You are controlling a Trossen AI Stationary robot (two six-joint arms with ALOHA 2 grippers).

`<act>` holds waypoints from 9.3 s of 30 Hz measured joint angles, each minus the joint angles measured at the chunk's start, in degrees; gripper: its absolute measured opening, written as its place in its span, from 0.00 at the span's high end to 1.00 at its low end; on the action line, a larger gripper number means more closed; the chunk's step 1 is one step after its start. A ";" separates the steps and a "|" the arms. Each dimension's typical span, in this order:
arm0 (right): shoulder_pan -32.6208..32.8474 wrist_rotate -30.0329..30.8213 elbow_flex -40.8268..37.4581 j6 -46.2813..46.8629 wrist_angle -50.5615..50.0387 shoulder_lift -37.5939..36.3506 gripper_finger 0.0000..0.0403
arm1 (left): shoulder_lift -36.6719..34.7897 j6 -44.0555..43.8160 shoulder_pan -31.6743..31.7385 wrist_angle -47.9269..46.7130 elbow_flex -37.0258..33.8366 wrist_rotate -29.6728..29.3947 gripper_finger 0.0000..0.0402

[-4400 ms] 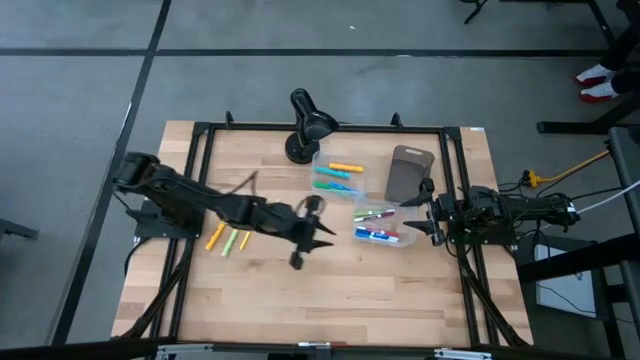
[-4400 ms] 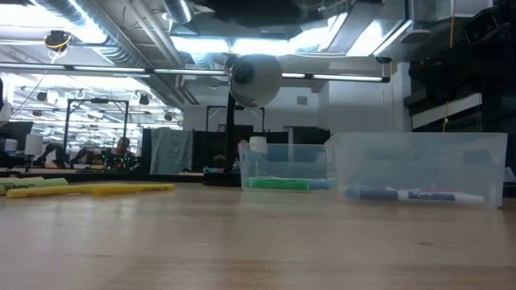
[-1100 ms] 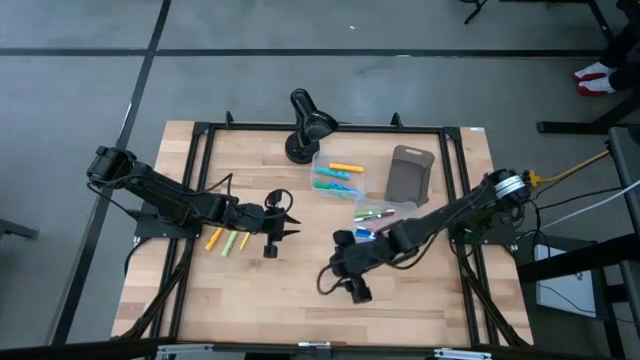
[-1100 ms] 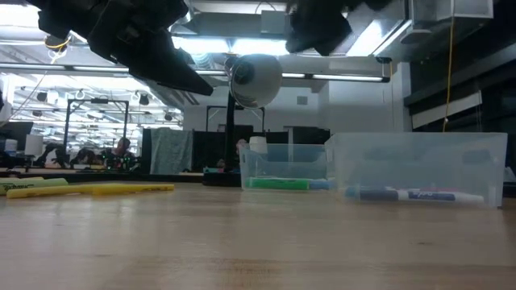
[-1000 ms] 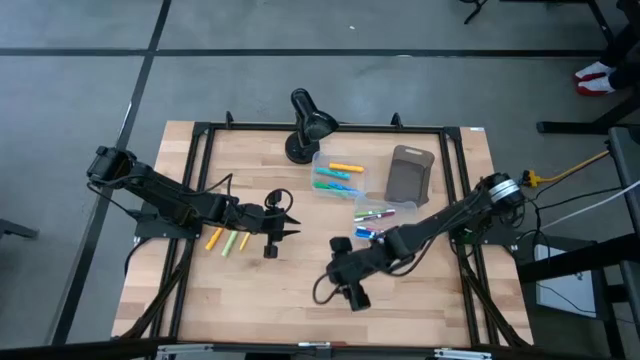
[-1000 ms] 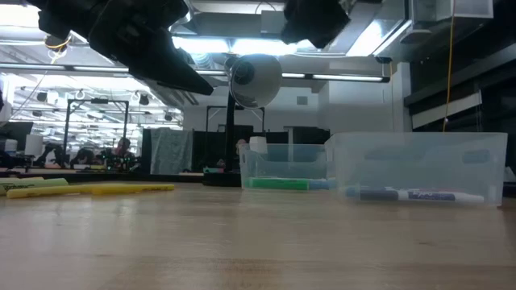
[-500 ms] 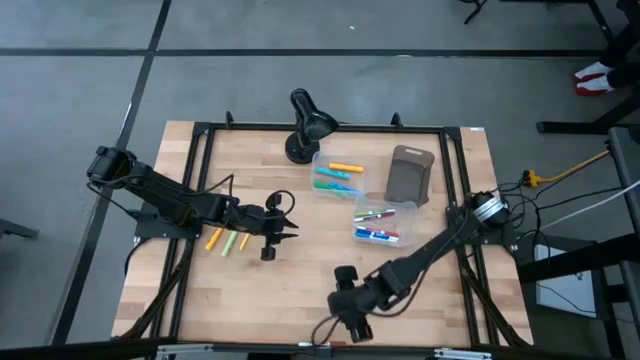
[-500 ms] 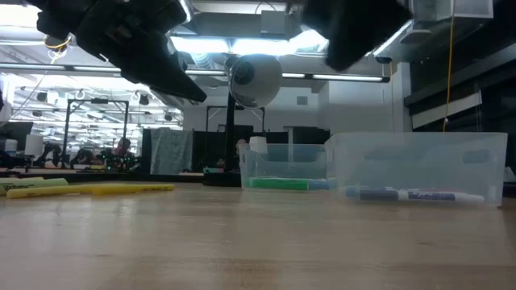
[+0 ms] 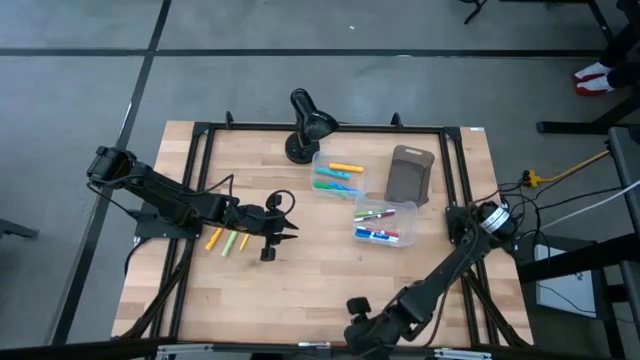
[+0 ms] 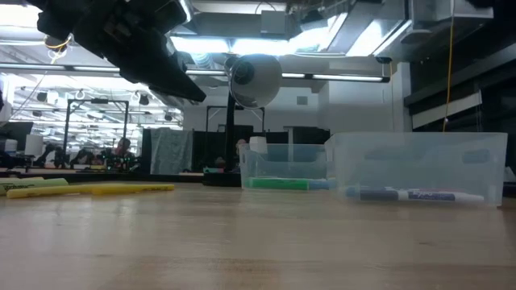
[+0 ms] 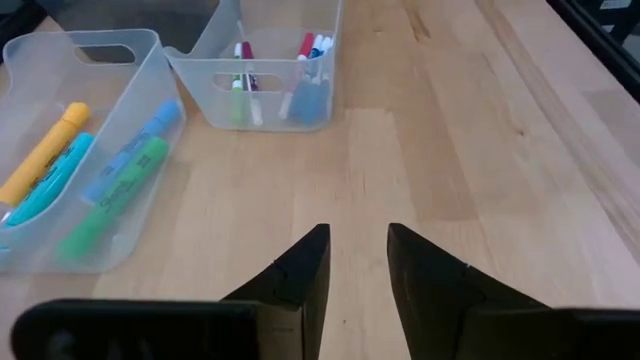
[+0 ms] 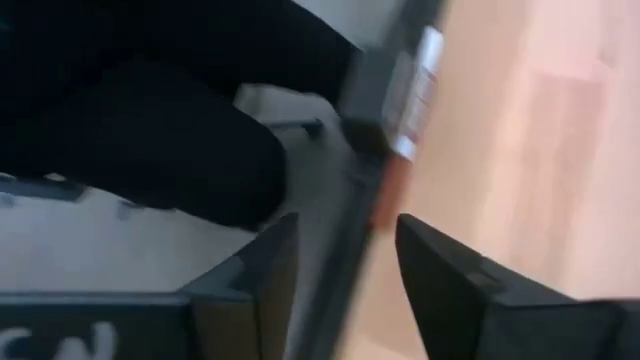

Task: Pick & Place Markers
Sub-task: Put the brown marker pen into the bottom transparent bin

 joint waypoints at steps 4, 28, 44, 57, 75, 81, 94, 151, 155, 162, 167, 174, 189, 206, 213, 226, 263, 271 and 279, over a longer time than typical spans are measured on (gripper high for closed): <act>0.44 -3.14 0.00 -0.58 7.21 1.82 0.71 | 0.00 -1.53 0.00 0.09 0.00 -0.13 0.76; -2.53 -9.25 -0.04 2.15 11.52 11.92 0.99 | 0.00 -2.37 0.00 -0.02 0.00 -0.31 0.76; -3.41 -9.46 -0.04 4.28 9.79 12.26 1.00 | 0.00 -2.39 0.00 -0.19 0.00 -0.31 0.76; -4.24 -4.79 0.04 3.84 10.01 13.25 1.00 | 0.00 -2.40 0.00 -0.74 0.00 1.42 0.76; -9.66 20.61 -0.12 0.75 3.02 8.11 0.99 | -0.02 -8.04 -0.02 -6.19 0.00 7.36 0.76; -10.86 21.59 -0.13 -1.04 -3.24 2.45 0.98 | -0.02 -17.95 -0.64 -10.76 0.00 19.00 0.76; -7.30 24.02 -3.42 -23.95 0.82 -6.30 0.98 | -0.02 -37.36 -8.65 -13.99 0.02 24.06 0.77; -7.85 18.13 -69.67 -25.71 62.75 -50.43 0.98 | 12.37 -99.97 -32.30 -30.58 0.70 21.52 0.90; -7.73 19.54 -74.72 -29.35 63.03 -56.05 0.98 | 12.37 -98.95 -32.28 -30.60 0.70 21.35 0.88; -7.76 13.14 -83.43 -31.49 63.22 -68.70 0.98 | 12.35 -98.19 -32.28 -30.64 0.72 21.15 0.92; -9.32 8.77 -85.90 -35.70 61.40 -76.97 0.98 | 12.33 -97.77 -32.22 -30.67 0.72 21.15 0.92; -17.58 -4.00 -85.88 -41.18 55.48 -84.61 0.98 | 12.33 -97.73 -32.20 -30.67 0.72 20.91 0.92; -35.59 -5.58 -85.83 -38.50 32.97 -95.21 0.98 | 12.31 -97.25 -32.20 -30.67 0.72 20.39 0.92; -37.33 -1.20 -85.79 -39.66 25.60 -100.91 0.98 | 12.28 -93.09 -32.15 -30.69 0.72 20.37 0.93; -37.33 -1.20 -85.79 -39.67 25.58 -100.89 0.98 | 12.48 -85.46 -31.82 -31.91 1.82 20.35 0.93; -37.31 -1.23 -85.79 -39.69 25.60 -100.89 0.98 | 12.85 -65.83 -28.19 -33.50 5.91 19.09 0.93; -37.28 -1.25 -85.79 -39.69 25.59 -100.86 0.98 | 12.55 -0.08 3.27 -3.34 11.82 7.68 0.93; -37.28 -1.25 -85.79 -39.69 25.58 -100.86 0.98 | 12.55 7.49 5.36 10.40 11.85 6.97 0.93; -37.28 -1.25 -85.79 -39.69 25.59 -100.87 0.98 | 15.98 9.64 7.65 22.58 11.91 8.39 0.93</act>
